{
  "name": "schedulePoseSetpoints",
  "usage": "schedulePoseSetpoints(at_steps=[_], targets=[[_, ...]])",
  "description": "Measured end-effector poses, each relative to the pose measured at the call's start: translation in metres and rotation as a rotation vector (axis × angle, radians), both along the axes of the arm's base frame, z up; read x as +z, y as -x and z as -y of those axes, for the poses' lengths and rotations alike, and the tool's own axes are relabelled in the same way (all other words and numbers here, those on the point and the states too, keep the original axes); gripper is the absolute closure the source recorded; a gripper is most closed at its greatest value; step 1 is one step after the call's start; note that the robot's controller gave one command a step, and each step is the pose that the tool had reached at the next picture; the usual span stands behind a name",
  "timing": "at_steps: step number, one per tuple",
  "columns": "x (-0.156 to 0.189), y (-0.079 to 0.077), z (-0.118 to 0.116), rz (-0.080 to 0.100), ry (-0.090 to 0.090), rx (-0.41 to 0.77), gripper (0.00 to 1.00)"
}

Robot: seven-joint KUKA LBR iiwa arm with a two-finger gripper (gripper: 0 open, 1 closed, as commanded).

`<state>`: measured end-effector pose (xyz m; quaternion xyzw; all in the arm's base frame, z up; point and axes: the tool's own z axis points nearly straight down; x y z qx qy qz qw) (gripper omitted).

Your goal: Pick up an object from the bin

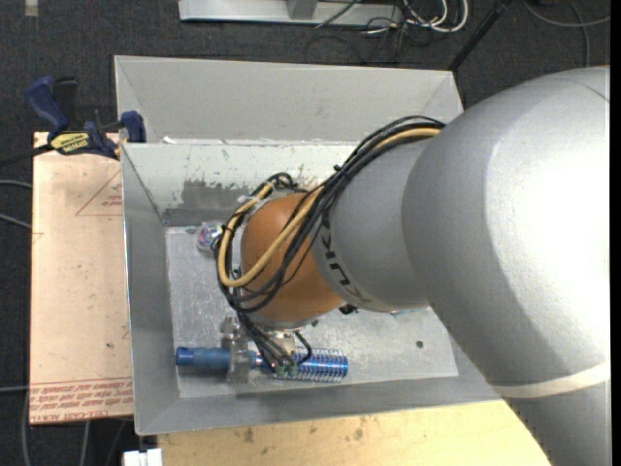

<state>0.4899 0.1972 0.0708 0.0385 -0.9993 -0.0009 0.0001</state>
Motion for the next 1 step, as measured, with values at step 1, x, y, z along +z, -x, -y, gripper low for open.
schedulePoseSetpoints(at_steps=[1], targets=[[0.1237, 0.0046, -0.0119, 0.007, -0.003, -0.017, 1.0]])
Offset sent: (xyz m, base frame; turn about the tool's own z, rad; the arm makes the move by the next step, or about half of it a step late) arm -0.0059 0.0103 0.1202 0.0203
